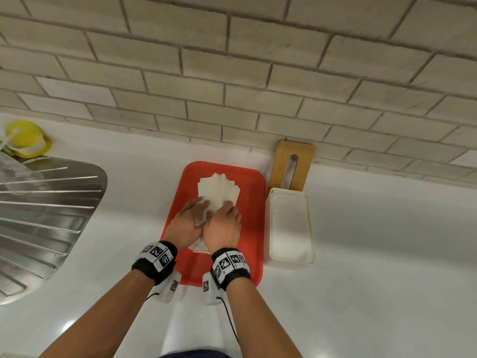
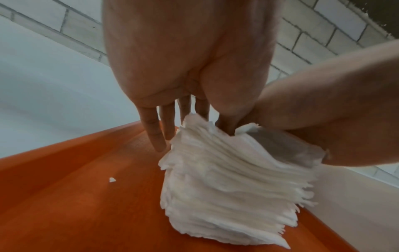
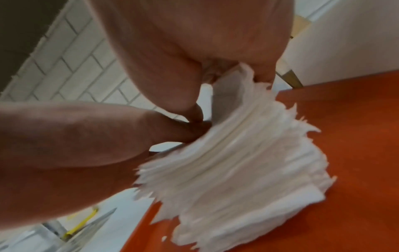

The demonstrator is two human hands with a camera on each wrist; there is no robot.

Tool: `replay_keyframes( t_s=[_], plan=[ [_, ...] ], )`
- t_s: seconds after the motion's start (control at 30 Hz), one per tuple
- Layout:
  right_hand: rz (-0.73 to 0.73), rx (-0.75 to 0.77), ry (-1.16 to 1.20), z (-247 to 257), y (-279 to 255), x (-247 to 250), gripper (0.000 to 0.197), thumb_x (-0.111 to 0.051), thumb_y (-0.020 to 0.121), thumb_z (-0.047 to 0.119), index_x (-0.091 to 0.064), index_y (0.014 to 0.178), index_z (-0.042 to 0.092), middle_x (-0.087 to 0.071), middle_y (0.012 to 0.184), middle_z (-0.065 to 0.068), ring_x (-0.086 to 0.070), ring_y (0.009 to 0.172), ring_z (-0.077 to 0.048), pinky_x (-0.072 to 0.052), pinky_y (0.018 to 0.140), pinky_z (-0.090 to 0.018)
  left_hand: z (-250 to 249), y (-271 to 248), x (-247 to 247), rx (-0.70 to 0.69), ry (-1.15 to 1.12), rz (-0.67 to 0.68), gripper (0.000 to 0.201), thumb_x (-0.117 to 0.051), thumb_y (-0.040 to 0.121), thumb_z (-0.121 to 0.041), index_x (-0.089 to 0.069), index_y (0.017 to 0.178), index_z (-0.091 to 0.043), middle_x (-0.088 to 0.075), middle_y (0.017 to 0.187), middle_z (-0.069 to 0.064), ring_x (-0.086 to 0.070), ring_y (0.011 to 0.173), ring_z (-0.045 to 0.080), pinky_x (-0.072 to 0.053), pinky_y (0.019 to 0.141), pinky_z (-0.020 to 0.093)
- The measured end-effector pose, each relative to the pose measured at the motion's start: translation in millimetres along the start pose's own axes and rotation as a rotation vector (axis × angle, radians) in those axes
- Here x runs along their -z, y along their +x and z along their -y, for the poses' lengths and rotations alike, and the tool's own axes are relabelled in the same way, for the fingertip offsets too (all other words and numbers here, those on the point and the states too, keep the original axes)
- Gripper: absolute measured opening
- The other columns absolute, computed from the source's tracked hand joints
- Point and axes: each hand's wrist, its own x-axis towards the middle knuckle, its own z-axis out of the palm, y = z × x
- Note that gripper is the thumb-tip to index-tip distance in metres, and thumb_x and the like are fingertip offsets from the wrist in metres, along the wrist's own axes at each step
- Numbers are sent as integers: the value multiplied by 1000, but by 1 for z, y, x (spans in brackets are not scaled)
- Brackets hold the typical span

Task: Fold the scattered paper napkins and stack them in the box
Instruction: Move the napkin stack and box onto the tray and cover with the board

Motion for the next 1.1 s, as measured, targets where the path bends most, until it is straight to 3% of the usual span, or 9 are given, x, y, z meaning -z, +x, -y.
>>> replay_keyframes(
  t_s=[0.1, 0.2, 0.37, 0.47, 0.6, 0.7, 0.8, 0.97, 1.1],
  plan=[
    [168, -48, 28, -3, 14, 6, 50, -53, 109, 34, -46, 148, 3, -65, 133, -15, -66, 120, -37, -55, 93, -46, -14, -2, 10, -11, -63, 48, 51, -69, 102, -20, -57, 151, -11, -52, 159, 6, -50, 147, 23, -47, 116, 38],
    [341, -69, 203, -6, 27, 24, 54, -46, 112, 40, -37, 157, 10, -57, 147, -15, -59, 133, -40, -50, 106, -50, -17, -3, 18, 75, -167, 40, 51, -67, 104, -26, -55, 152, -12, -48, 160, 5, -50, 145, 25, -33, 113, 24],
    [300, 25, 672, -8, 16, 58, 42, -54, 110, 41, -47, 150, 31, -66, 141, -1, -64, 129, -24, -53, 109, -44, -41, -8, 47, 282, -458, -162, 75, -69, 99, -54, -40, 157, -17, -56, 148, 5, -57, 133, 25, -49, 111, 42],
    [276, 41, 935, -8, 4, 82, 25, -60, 108, 44, -52, 130, 53, -73, 124, 16, -71, 113, -4, -60, 100, -39, -71, -13, 59, 223, -705, -133, 50, -61, 102, -57, -53, 142, -28, -70, 129, -9, -70, 119, 15, -57, 96, 34],
    [89, 81, 845, -19, -8, 113, 33, -52, 110, 51, -42, 140, 60, -63, 131, 31, -62, 118, 12, -53, 110, -30, -116, -15, 51, 153, -879, -114, 29, -57, 110, -40, -57, 134, -23, -73, 125, -6, -71, 118, 13, -56, 105, 44],
    [15, -35, 777, -48, -11, 130, 50, -48, 108, 61, -42, 152, 38, -56, 137, 17, -55, 129, -4, -45, 117, -40, -151, -18, 43, 135, -1031, -84, 27, -58, 110, -34, -56, 135, -23, -74, 129, -6, -70, 122, 13, -53, 111, 50],
    [111, -186, 1069, -78, -13, 152, 55, -51, 102, 71, -45, 147, 40, -63, 138, 16, -63, 126, -2, -52, 112, -41, -180, -22, 36, 101, -1147, -18, 26, -61, 109, -33, -50, 133, -29, -72, 134, -2, -69, 127, 20, -53, 111, 54],
    [147, -225, 1404, -108, -13, 185, 43, -54, 111, 46, -43, 152, 38, -65, 148, -1, -66, 134, -29, -53, 110, -59, -221, -30, 27, 49, -1265, 120, 27, -62, 108, -21, -47, 130, -25, -71, 134, 3, -69, 125, 30, -58, 103, 57],
    [287, -293, 1558, -122, -13, 199, 48, -55, 111, 44, -49, 156, 27, -65, 149, -9, -63, 138, -30, -45, 119, -60, -246, -29, 20, 88, -1222, 152, 31, -68, 104, -15, -55, 133, -16, -74, 127, 4, -72, 118, 32, -62, 96, 50]
  ],
)
